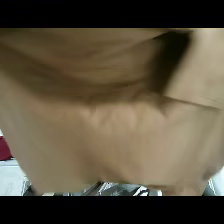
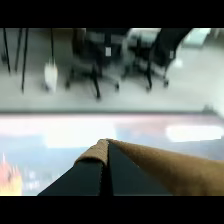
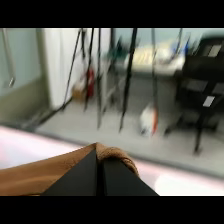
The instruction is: Fold the shirts.
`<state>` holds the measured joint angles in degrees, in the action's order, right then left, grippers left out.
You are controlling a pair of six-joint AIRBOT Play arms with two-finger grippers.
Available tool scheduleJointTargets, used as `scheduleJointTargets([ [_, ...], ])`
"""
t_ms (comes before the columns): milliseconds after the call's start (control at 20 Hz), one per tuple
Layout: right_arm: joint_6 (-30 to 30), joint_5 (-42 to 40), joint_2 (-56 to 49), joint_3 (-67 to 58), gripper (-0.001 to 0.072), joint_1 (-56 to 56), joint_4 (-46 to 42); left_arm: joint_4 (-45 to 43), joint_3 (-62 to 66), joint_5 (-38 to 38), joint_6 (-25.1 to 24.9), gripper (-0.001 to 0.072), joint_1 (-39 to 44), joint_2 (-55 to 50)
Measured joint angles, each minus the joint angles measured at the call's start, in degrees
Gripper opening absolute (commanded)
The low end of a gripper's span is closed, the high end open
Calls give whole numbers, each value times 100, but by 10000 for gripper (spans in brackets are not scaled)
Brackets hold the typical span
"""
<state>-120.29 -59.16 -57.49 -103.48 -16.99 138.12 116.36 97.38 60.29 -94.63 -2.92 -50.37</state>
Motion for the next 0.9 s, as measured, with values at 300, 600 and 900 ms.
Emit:
scheduleJointTargets([
  [300,-66,675,-1912,1906,21,492,109,22,-876,-396,-420,16,450,-2736],
  [600,-107,1740,-3886,2472,20,645,271,44,-619,-573,-509,15,232,-5228],
  [900,-120,2205,-4996,1375,20,647,341,85,752,-472,-260,15,74,-6325],
])
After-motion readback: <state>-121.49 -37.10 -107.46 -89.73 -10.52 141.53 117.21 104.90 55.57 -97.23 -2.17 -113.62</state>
